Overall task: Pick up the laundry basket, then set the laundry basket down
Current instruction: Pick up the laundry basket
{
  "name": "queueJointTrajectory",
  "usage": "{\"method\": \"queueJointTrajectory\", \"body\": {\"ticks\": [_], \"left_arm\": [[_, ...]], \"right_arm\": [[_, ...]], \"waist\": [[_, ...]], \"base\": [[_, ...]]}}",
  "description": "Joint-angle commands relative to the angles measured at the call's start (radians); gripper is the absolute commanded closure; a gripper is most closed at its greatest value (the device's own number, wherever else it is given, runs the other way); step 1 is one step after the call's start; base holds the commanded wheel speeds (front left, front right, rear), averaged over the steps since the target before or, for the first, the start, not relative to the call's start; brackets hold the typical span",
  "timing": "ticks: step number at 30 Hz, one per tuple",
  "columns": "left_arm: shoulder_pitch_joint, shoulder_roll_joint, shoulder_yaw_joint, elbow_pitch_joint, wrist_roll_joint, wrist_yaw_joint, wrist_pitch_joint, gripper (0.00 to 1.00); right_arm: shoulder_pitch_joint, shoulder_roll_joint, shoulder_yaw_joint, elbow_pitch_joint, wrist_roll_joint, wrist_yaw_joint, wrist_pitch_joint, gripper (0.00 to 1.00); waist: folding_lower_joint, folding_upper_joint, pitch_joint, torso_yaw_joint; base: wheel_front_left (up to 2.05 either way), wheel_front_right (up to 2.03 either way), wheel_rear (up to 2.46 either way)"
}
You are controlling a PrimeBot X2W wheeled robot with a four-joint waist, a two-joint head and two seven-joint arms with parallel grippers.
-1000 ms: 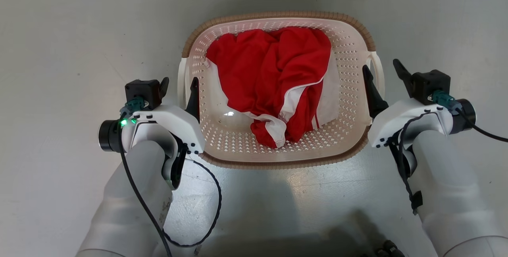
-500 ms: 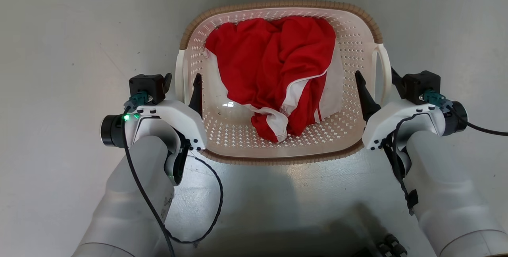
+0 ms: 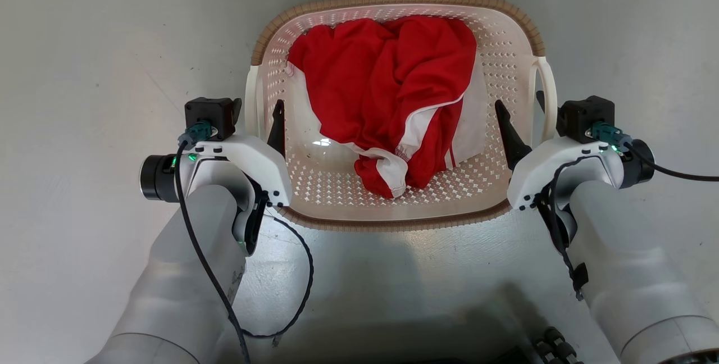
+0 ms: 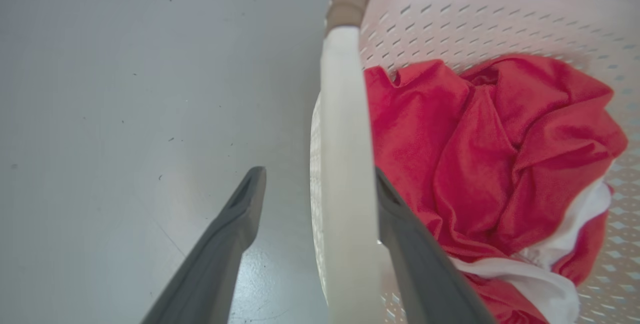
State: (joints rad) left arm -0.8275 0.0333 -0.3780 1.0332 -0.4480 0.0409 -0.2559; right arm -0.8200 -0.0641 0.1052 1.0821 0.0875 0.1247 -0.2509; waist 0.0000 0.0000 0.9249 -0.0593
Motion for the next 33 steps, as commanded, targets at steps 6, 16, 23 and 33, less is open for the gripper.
{"method": "queueJointTrajectory", "body": {"ticks": [6,16,23,33], "left_arm": [[-0.009,0.017,0.007,0.025,0.009,0.007,-0.006,0.00],[-0.031,0.020,0.000,0.050,0.031,0.004,-0.006,0.00],[-0.039,0.024,-0.001,0.055,0.044,-0.005,-0.006,0.77],[-0.023,0.023,0.001,0.049,0.056,-0.013,-0.006,1.00]], "right_arm": [[0.017,0.014,0.039,0.027,0.025,0.006,-0.011,0.00],[0.006,0.014,0.064,0.047,0.053,0.006,-0.011,0.00],[0.004,0.014,0.087,0.054,0.081,0.006,-0.011,1.00],[0.001,0.014,0.111,0.087,0.120,0.006,-0.011,1.00]], "waist": [[0.0000,0.0000,-0.001,-0.003],[0.0000,0.0000,-0.001,-0.009],[0.0000,0.0000,-0.001,-0.010],[0.0000,0.0000,-0.025,-0.014]], "base": [[0.00,0.00,0.00],[0.00,0.00,0.00],[0.00,0.00,0.00],[0.00,0.00,0.00]]}}
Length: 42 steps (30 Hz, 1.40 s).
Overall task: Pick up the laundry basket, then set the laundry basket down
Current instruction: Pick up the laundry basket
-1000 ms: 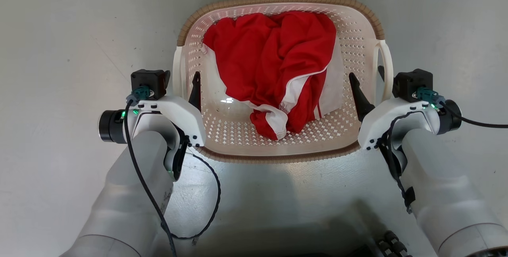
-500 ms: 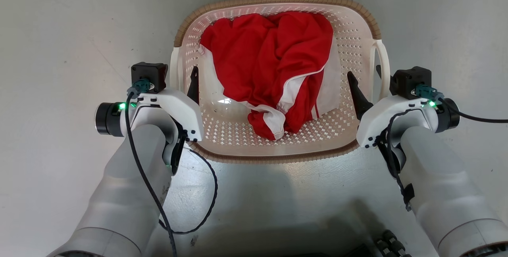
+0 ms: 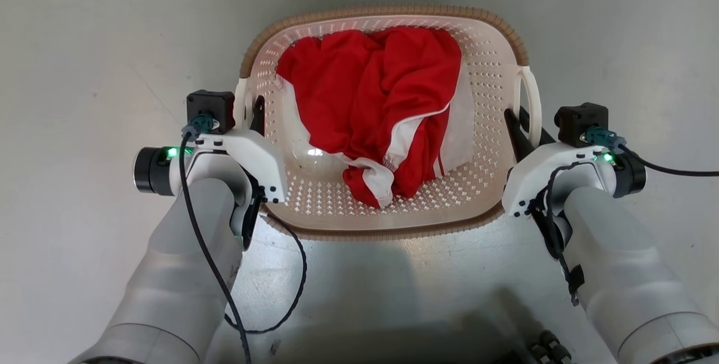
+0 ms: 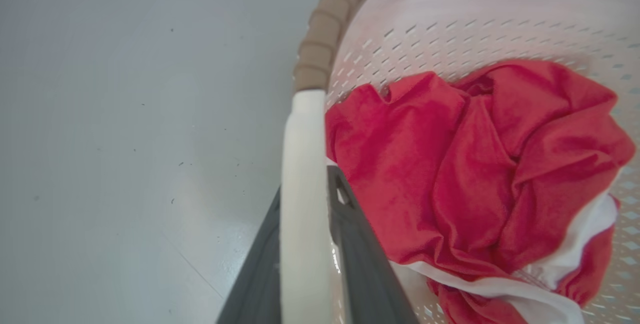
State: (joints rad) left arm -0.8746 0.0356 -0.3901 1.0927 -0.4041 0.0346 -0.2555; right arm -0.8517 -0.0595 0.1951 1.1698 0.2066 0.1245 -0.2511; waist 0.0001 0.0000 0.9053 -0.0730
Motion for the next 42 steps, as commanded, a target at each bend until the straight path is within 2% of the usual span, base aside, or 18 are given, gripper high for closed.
{"method": "queueJointTrajectory", "body": {"ticks": [1,10,18,24,42], "left_arm": [[0.031,0.019,0.013,-0.004,0.010,-0.009,-0.006,1.00],[0.071,0.015,0.001,0.063,-0.017,-0.026,-0.006,1.00],[0.140,0.015,-0.080,0.106,-0.084,-0.052,0.041,1.00],[0.229,0.015,-0.144,0.098,-0.158,-0.042,0.083,1.00],[0.483,0.015,-0.366,0.004,-0.350,0.017,0.202,1.00]], "right_arm": [[0.037,0.009,0.021,0.008,0.005,0.006,-0.011,1.00],[0.084,0.009,0.071,0.045,0.035,0.006,-0.009,1.00],[0.150,0.009,0.215,0.038,0.122,0.006,0.079,1.00],[0.218,0.009,0.325,0.010,0.180,0.006,0.155,1.00],[0.396,0.009,0.510,-0.033,0.295,0.006,0.350,1.00]], "waist": [[0.0000,0.0000,-0.021,0.000],[0.0000,0.0000,-0.136,-0.006],[0.0000,0.0000,-0.296,-0.028],[0.0000,0.0000,-0.443,-0.039],[0.0000,0.0000,-0.811,-0.040]], "base": [[0.00,0.00,0.00],[0.00,0.00,0.00],[0.00,0.00,0.00],[0.00,0.00,0.00],[0.00,0.00,0.00]]}}
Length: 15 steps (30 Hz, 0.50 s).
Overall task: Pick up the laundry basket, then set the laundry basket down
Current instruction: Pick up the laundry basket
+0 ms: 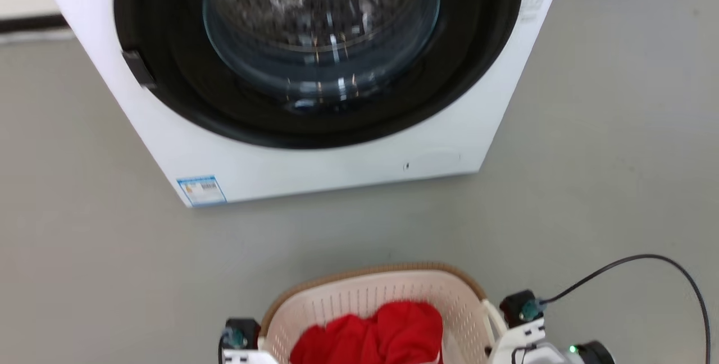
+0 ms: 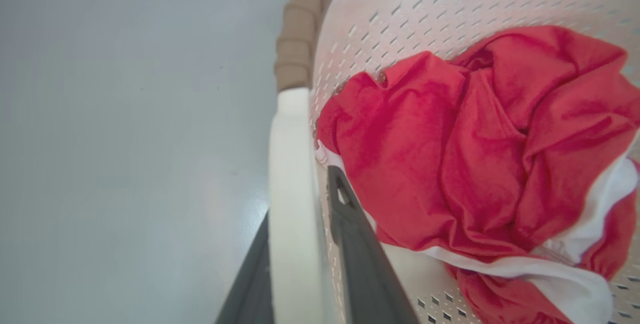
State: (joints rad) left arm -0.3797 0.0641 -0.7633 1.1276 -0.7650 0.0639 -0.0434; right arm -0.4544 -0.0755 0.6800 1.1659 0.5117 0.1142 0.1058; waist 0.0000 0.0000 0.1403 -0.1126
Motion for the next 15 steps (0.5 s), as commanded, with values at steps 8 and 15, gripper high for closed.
{"method": "queueJointTrajectory", "body": {"ticks": [8,15], "left_arm": [[0.048,-0.014,-0.084,-0.066,-0.065,0.006,0.033,1.00],[0.046,-0.014,-0.138,-0.071,-0.109,0.019,0.045,1.00]], "right_arm": [[0.055,0.025,0.099,-0.067,0.041,0.017,0.071,1.00],[0.059,0.025,0.129,-0.072,0.060,0.017,0.083,1.00]], "waist": [[0.0000,0.0000,-0.137,-0.004],[0.0000,0.0000,-0.154,-0.004]], "base": [[0.00,0.00,0.00],[0.00,0.00,0.00]]}}
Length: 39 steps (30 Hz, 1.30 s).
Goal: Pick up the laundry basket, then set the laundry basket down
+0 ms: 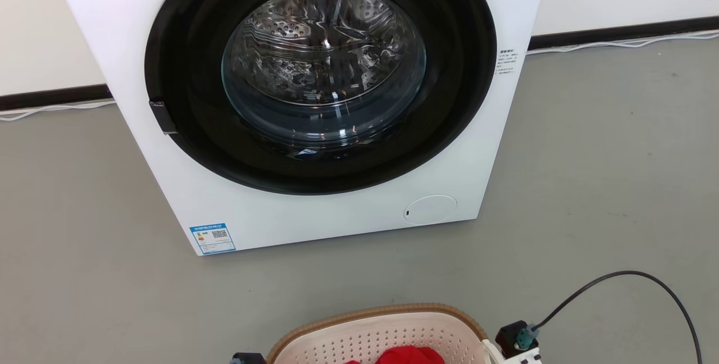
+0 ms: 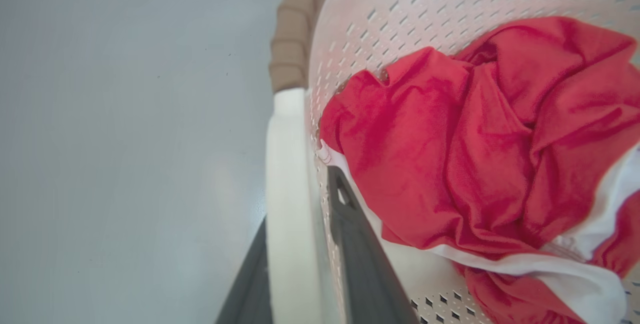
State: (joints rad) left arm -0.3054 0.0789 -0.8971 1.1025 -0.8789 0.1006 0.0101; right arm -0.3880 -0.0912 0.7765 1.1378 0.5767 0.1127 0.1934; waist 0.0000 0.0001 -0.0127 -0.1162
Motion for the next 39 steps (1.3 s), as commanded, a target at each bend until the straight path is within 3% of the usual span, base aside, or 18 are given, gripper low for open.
{"method": "queueJointTrajectory", "body": {"ticks": [1,39], "left_arm": [[-0.029,-0.029,-0.011,-0.046,-0.002,-0.017,-0.008,1.00],[-0.078,-0.029,-0.169,-0.015,-0.178,-0.004,-0.059,1.00]], "right_arm": [[-0.008,0.041,0.036,-0.044,-0.002,0.018,-0.004,1.00],[-0.038,0.041,0.106,-0.035,0.086,0.018,-0.046,1.00]], "waist": [[0.0000,-0.0001,-0.001,-0.001],[0.0000,-0.0001,0.029,-0.006]], "base": [[0.00,0.00,0.00],[0.00,0.00,0.00]]}}
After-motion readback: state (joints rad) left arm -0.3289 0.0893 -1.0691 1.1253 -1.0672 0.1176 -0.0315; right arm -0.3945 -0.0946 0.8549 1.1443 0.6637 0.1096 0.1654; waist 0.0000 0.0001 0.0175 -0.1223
